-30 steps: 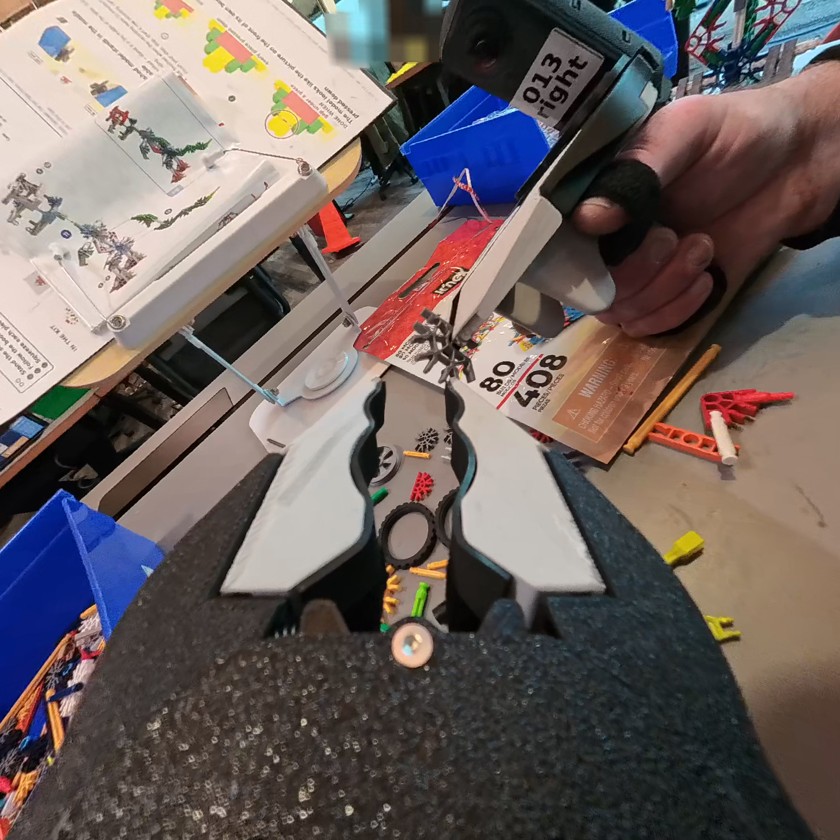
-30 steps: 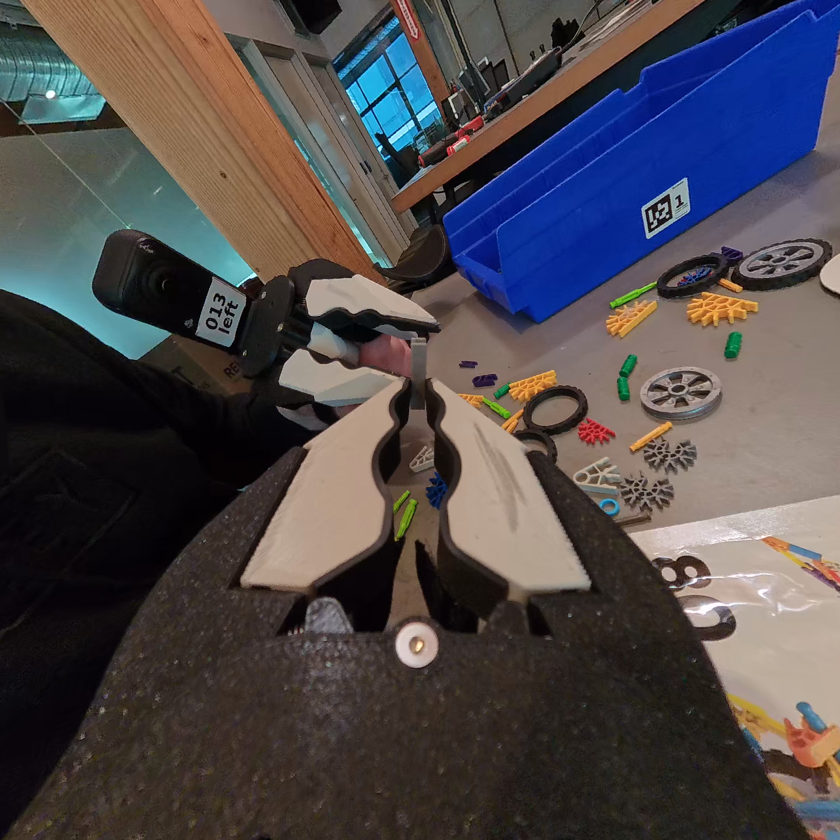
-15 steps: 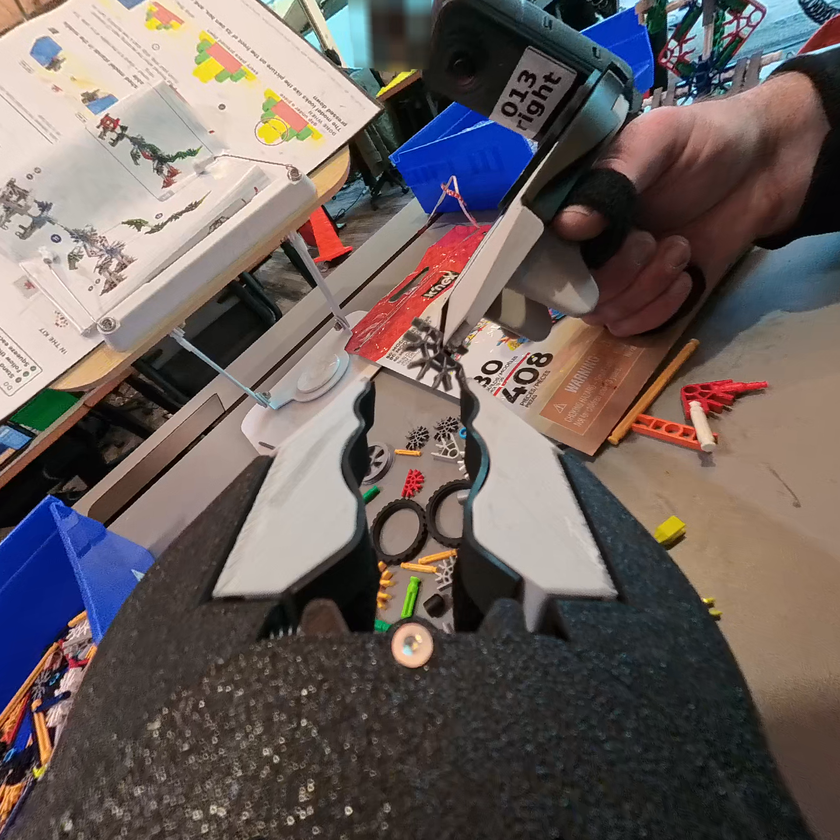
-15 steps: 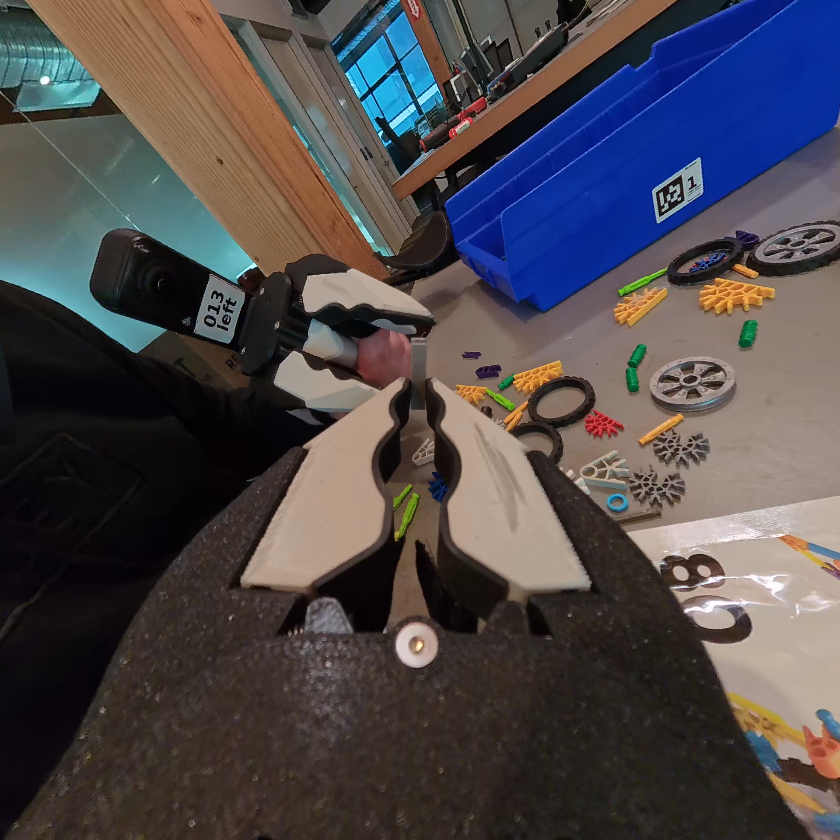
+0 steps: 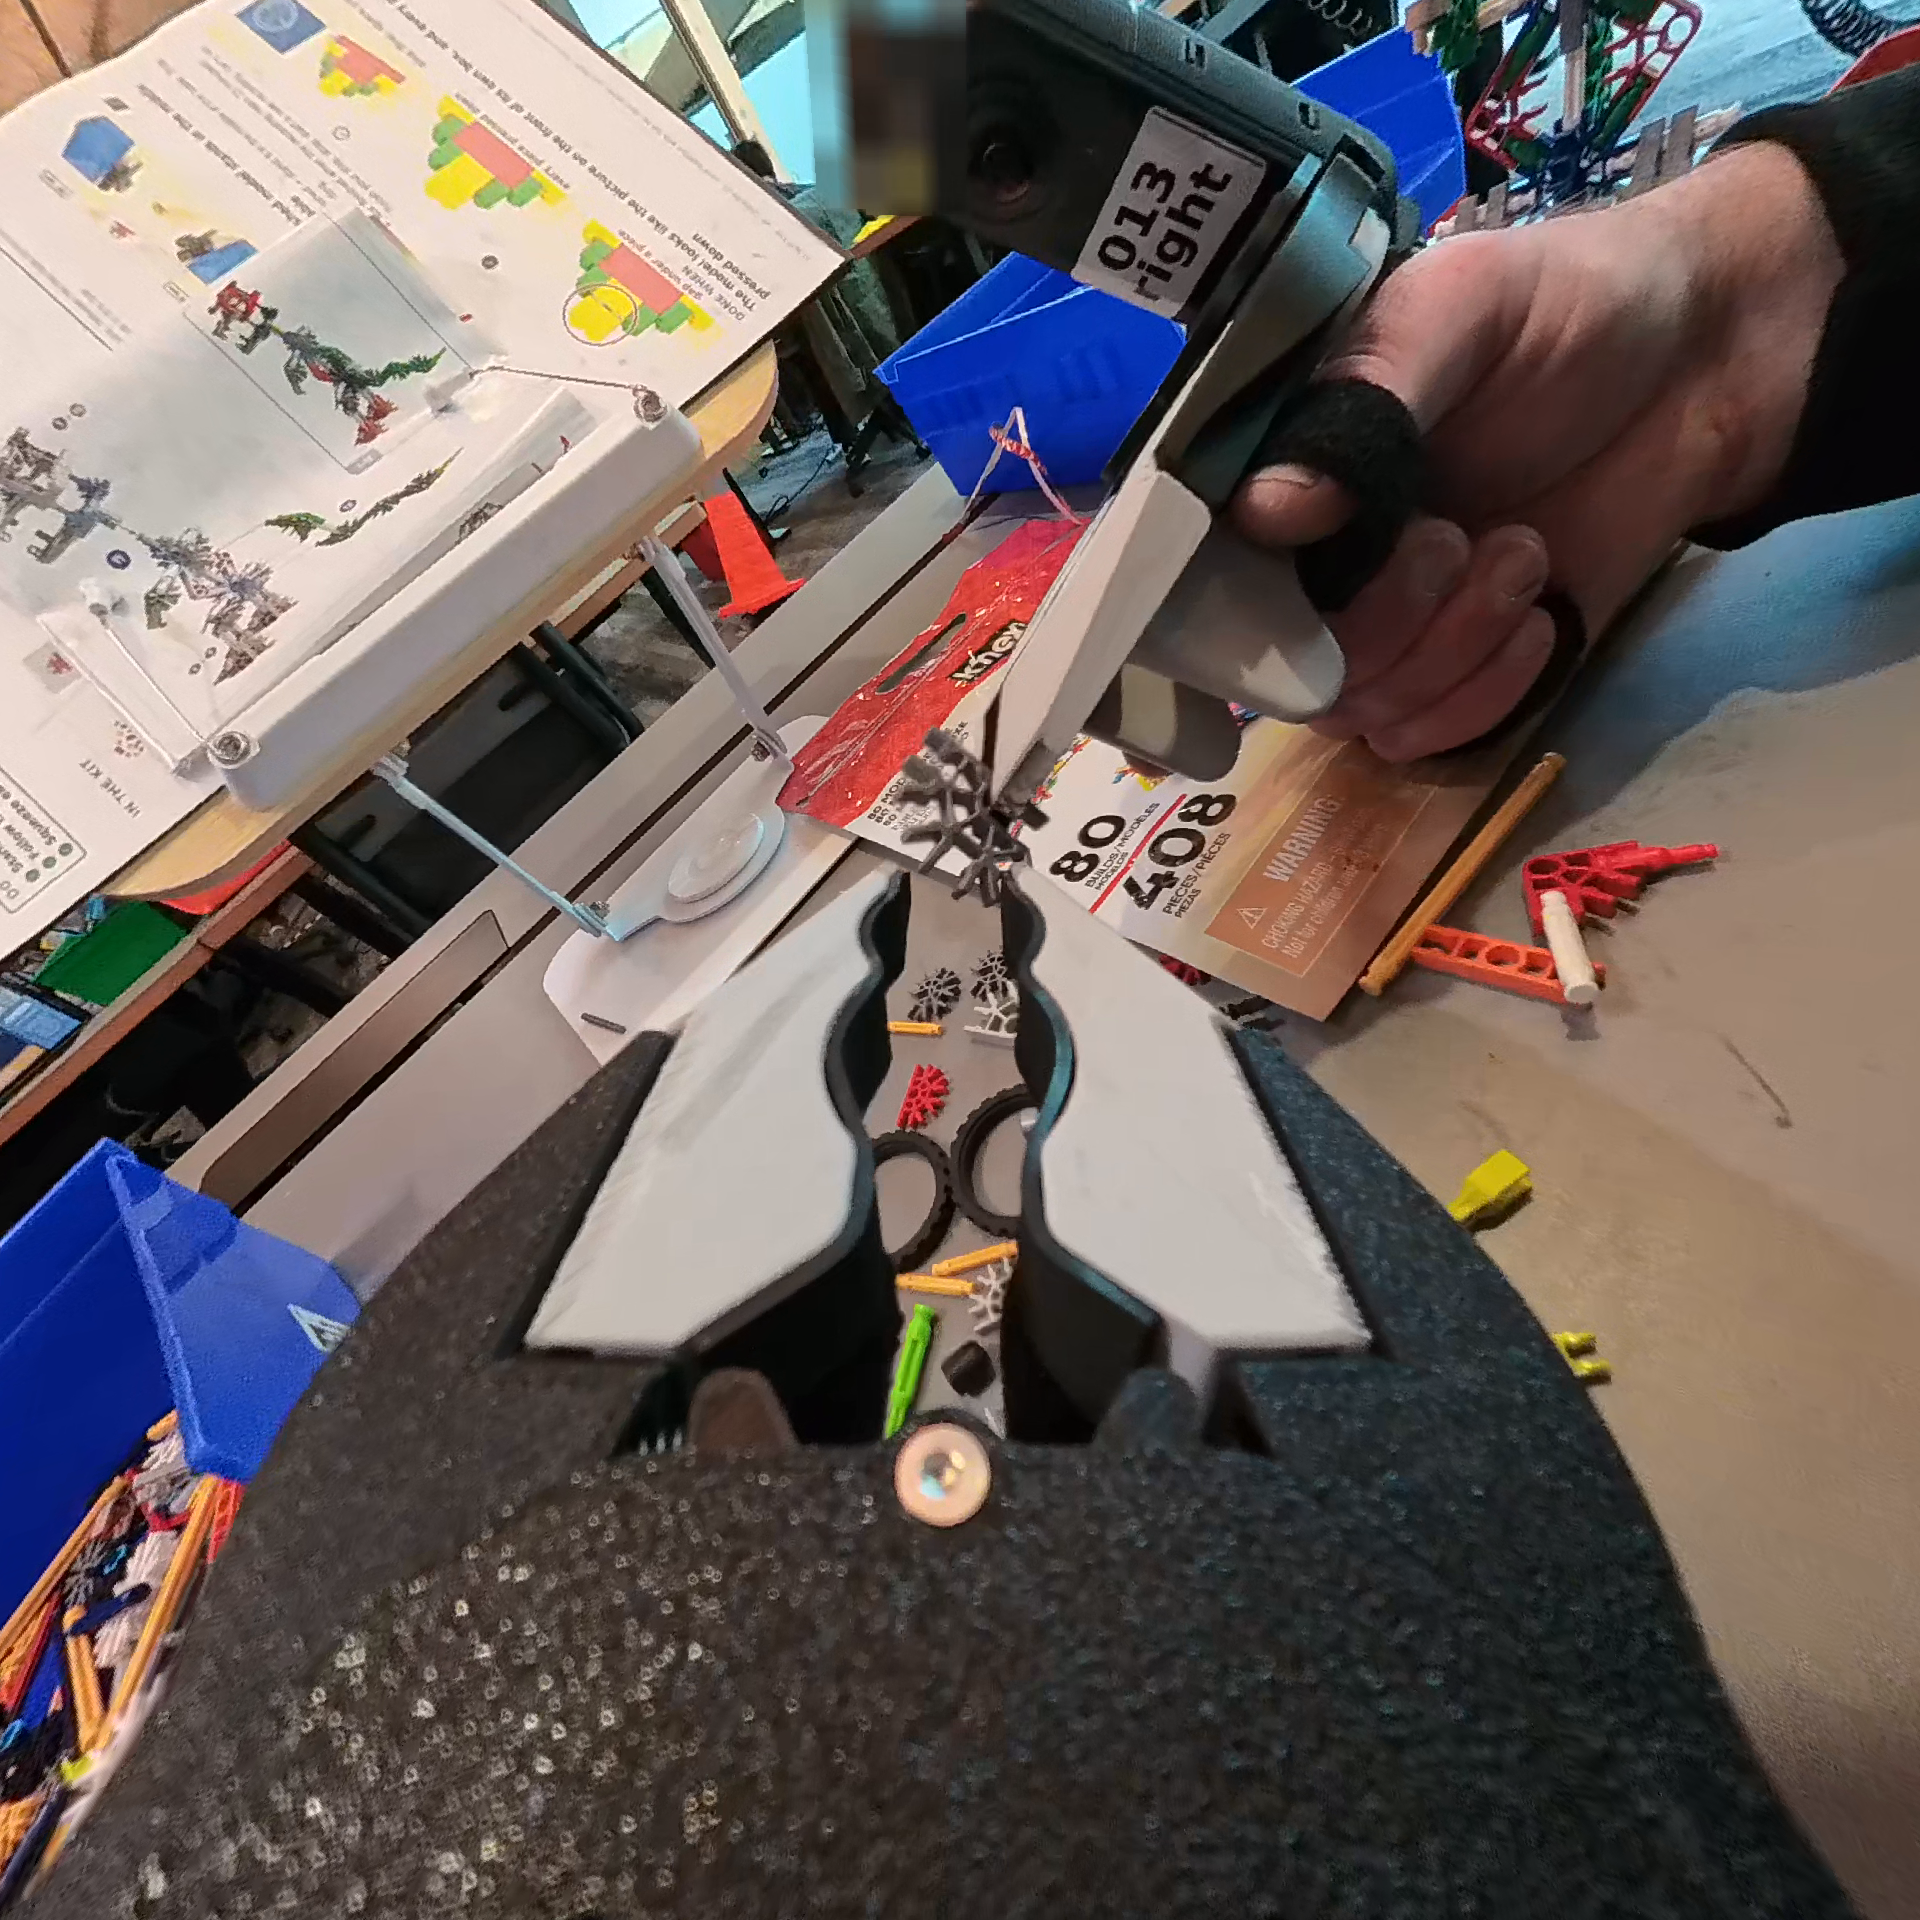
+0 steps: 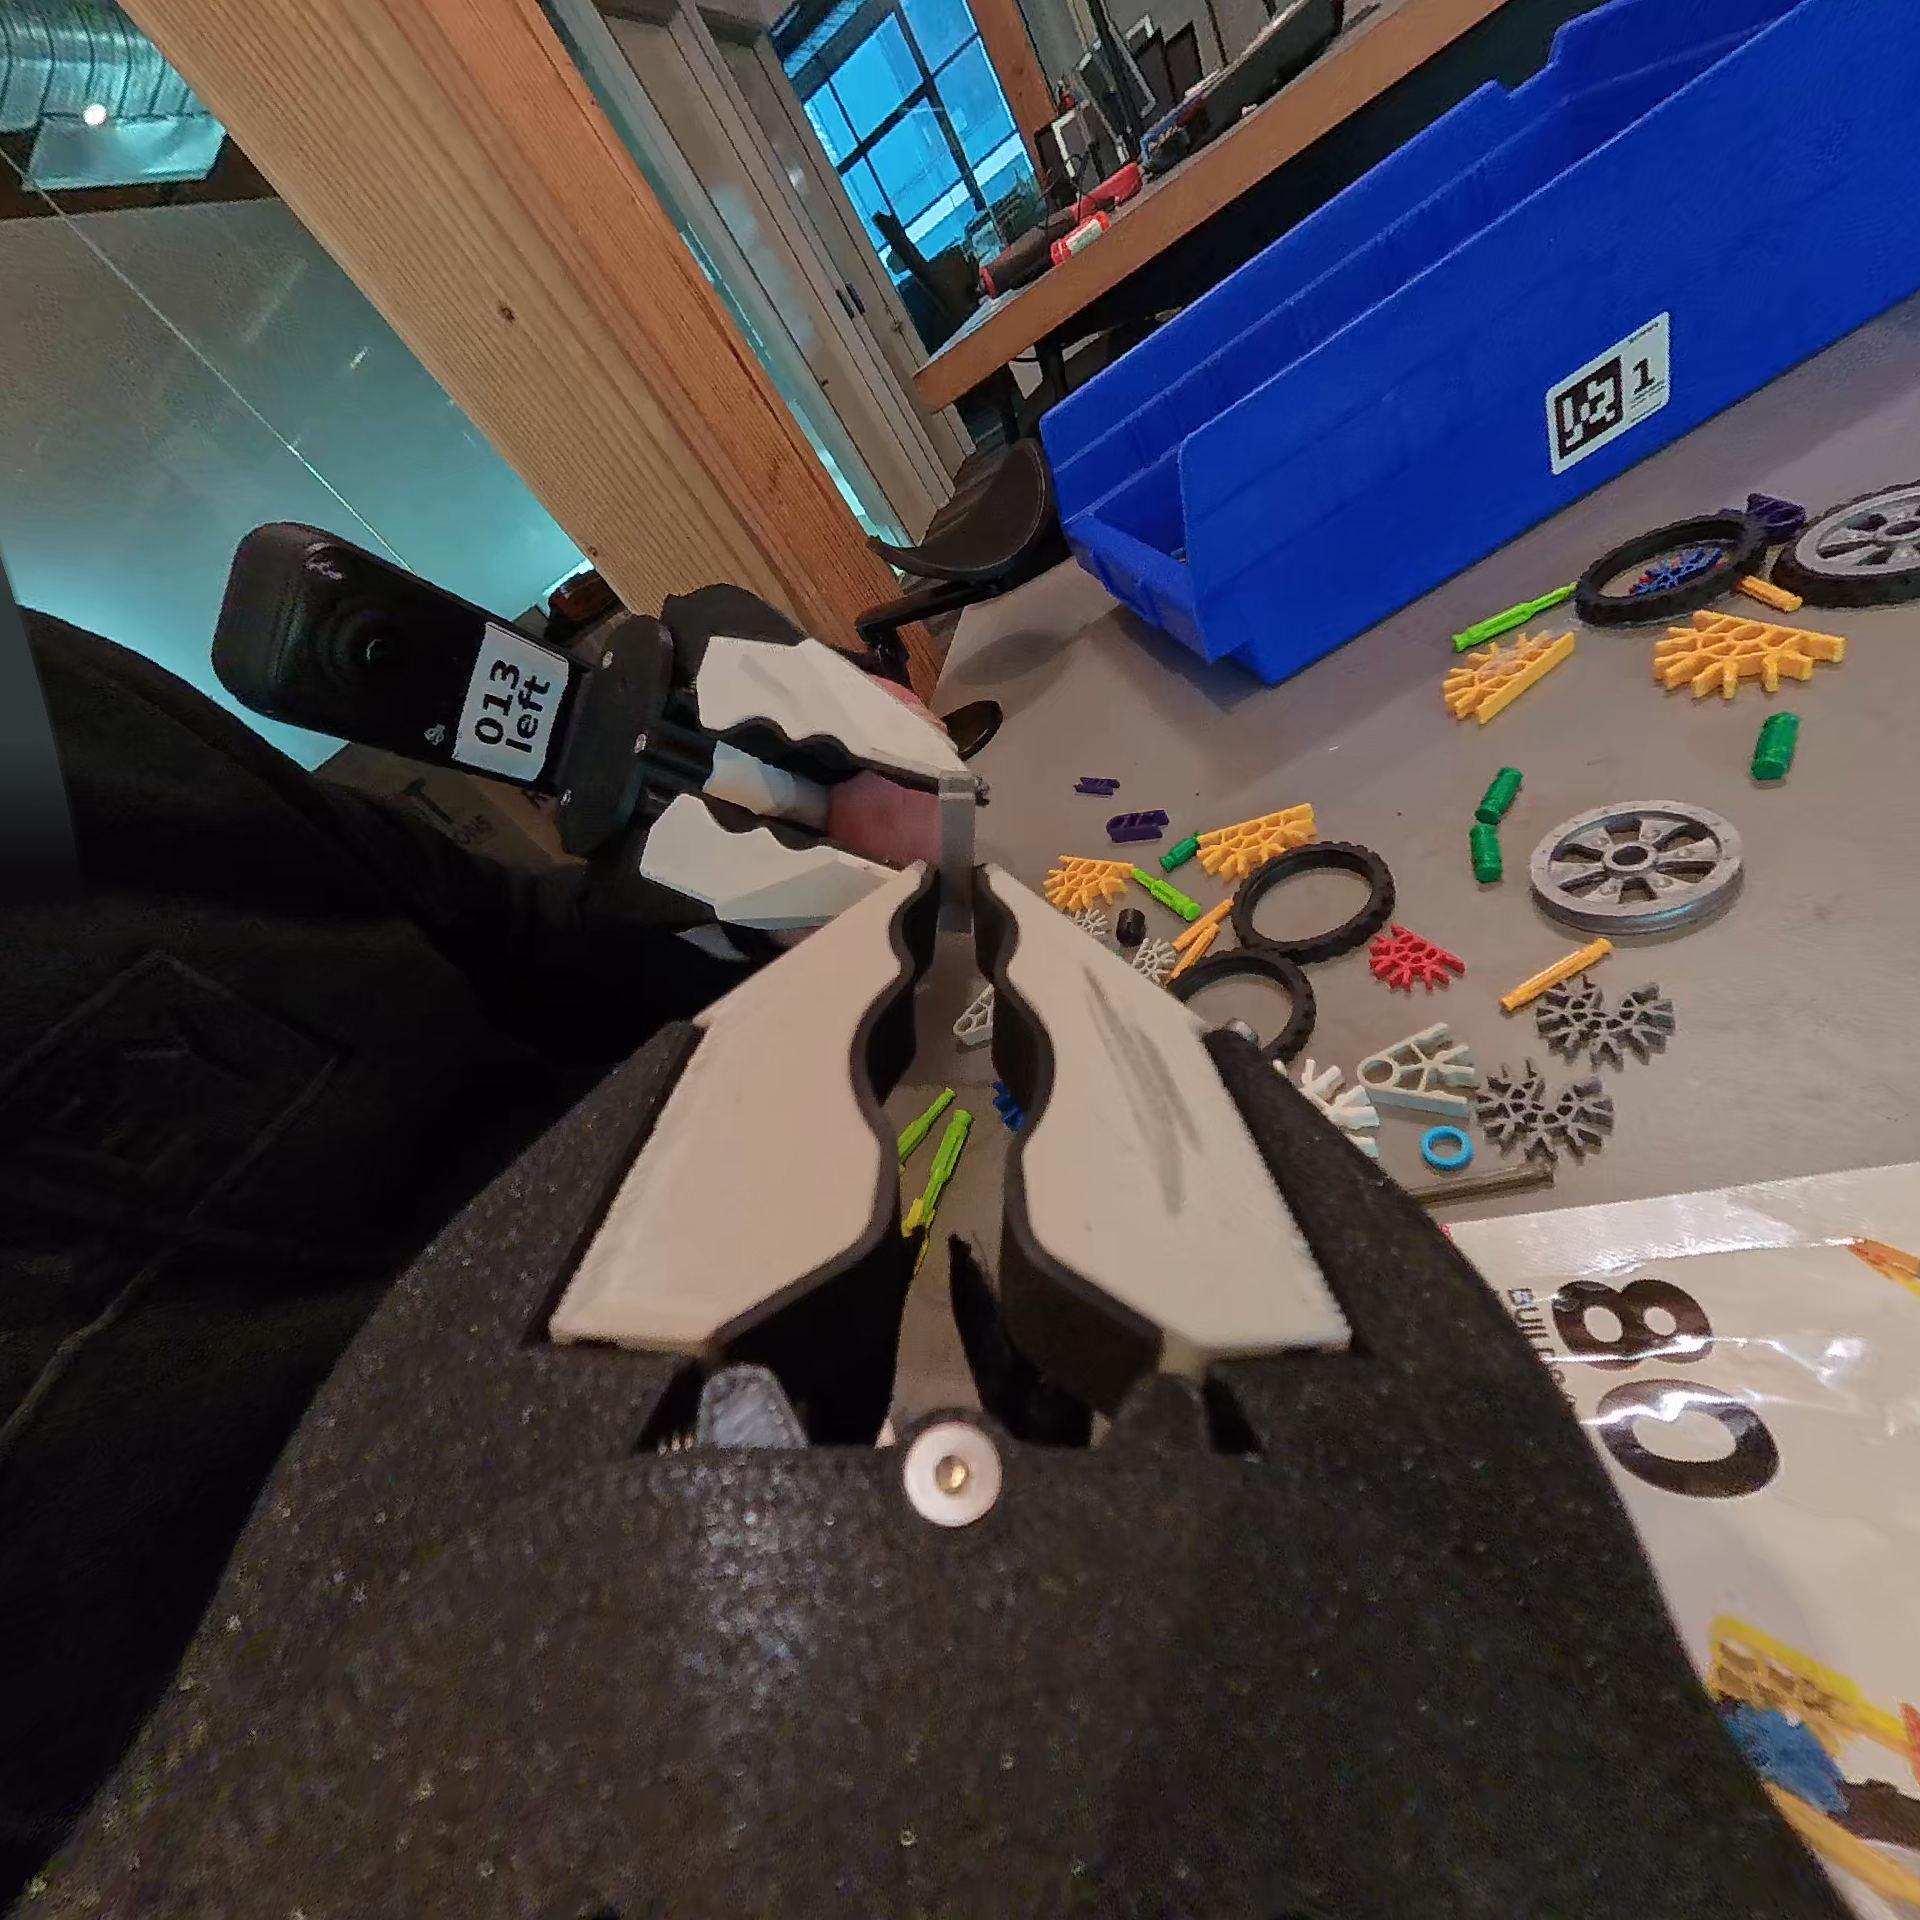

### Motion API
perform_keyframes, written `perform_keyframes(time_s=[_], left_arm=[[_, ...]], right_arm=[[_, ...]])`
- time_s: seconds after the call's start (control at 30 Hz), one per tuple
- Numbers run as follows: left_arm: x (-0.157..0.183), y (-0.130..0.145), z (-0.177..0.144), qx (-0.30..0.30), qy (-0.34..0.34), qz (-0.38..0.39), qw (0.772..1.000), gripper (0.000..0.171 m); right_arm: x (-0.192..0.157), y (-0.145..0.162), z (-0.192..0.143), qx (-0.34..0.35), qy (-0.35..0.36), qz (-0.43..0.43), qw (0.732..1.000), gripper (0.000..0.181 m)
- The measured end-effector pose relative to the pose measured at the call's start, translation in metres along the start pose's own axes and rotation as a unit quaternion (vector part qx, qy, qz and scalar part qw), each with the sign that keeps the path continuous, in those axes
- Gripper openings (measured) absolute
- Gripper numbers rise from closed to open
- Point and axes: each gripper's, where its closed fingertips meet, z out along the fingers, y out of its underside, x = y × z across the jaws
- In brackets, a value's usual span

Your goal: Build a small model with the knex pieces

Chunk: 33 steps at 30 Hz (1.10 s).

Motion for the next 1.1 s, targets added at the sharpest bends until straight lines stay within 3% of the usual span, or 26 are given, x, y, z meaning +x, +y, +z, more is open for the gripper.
perform_keyframes(time_s=[0.27, 0.5, 0.6, 0.87, 1.1], left_arm=[[-0.001, 0.003, -0.007, 0.004, -0.003, -0.008, 1.000, 0.017], [0.000, 0.003, -0.009, 0.009, 0.000, -0.012, 1.000, 0.034], [0.003, 0.002, -0.008, 0.011, 0.000, -0.008, 1.000, 0.035], [0.006, 0.002, -0.006, 0.010, -0.002, 0.002, 1.000, 0.018], [0.007, 0.003, -0.006, 0.010, 0.000, 0.002, 1.000, 0.014]], right_arm=[[0.001, 0.005, 0.003, -0.010, 0.001, -0.002, 1.000, 0.005], [0.001, 0.007, 0.004, -0.016, 0.002, -0.002, 1.000, 0.004], [0.000, 0.008, 0.005, -0.019, 0.002, -0.002, 1.000, 0.005], [-0.002, 0.011, 0.006, -0.029, -0.001, -0.002, 1.000, 0.005], [-0.001, 0.012, 0.006, -0.032, 0.001, -0.003, 0.999, 0.005]])
